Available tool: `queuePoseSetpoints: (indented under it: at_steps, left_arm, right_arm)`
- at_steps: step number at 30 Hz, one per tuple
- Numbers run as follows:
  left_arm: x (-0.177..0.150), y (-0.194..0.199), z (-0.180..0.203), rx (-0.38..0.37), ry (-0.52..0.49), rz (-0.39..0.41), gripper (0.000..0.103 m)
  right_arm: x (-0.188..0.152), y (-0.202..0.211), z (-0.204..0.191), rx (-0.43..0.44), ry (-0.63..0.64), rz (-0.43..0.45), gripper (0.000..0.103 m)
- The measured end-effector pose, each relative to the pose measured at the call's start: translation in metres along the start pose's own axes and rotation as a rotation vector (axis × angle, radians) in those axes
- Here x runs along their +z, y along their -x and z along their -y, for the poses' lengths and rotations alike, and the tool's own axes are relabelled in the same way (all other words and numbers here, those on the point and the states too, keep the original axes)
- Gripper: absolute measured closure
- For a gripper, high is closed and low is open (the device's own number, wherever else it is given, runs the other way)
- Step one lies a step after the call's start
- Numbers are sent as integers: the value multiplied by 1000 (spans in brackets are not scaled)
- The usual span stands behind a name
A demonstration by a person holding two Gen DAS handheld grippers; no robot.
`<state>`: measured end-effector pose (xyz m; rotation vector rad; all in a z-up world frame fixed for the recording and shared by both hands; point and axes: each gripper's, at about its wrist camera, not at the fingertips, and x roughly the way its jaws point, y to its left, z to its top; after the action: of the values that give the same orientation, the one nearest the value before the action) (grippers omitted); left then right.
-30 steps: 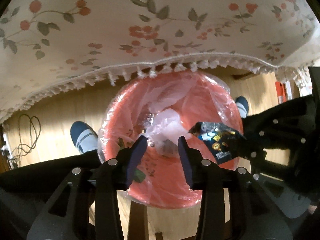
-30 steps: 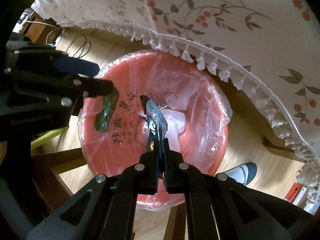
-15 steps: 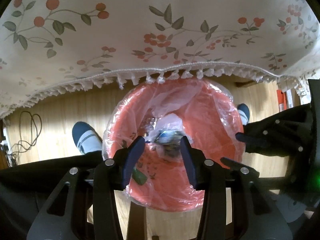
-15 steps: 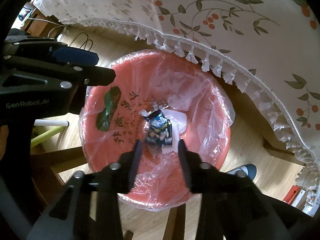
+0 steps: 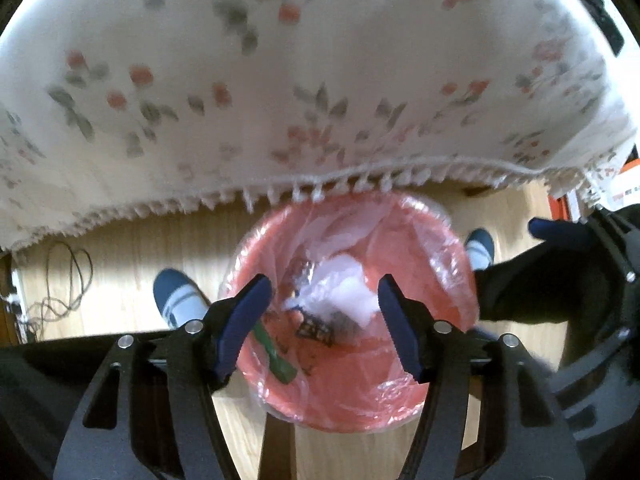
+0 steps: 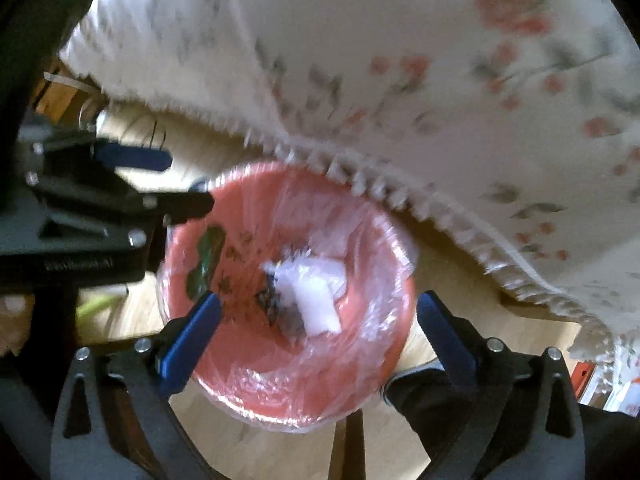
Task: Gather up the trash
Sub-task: 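Raise both tools back over the bed toward the boxes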
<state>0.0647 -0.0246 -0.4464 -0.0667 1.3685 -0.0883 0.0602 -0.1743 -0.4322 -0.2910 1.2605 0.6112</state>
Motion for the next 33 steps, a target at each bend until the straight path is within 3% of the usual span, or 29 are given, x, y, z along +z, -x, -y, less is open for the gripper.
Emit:
queuePoseSetpoints:
  at_steps: [6, 8, 15, 20, 23, 33]
  left_arm:
    - [17, 58, 4, 25, -35, 161, 28]
    - [26, 76, 4, 43, -40, 209, 20]
    - [66, 136, -3, 130, -59, 363, 8]
    - [102, 160, -12, 172, -55, 398, 6]
    - [130, 166, -23, 141, -36, 413, 6]
    - [242, 148, -57, 152, 41, 442, 6]
  right_arm:
    - [10, 68, 17, -57, -48, 187, 5]
    - [15, 83, 21, -74, -55, 225, 5]
    - [44, 136, 43, -122, -90, 362, 5]
    - [77, 161, 66, -165, -98, 416, 5]
    - [105, 168, 82, -161, -124, 446, 5]
    - [187, 157, 109, -177, -128, 491, 5]
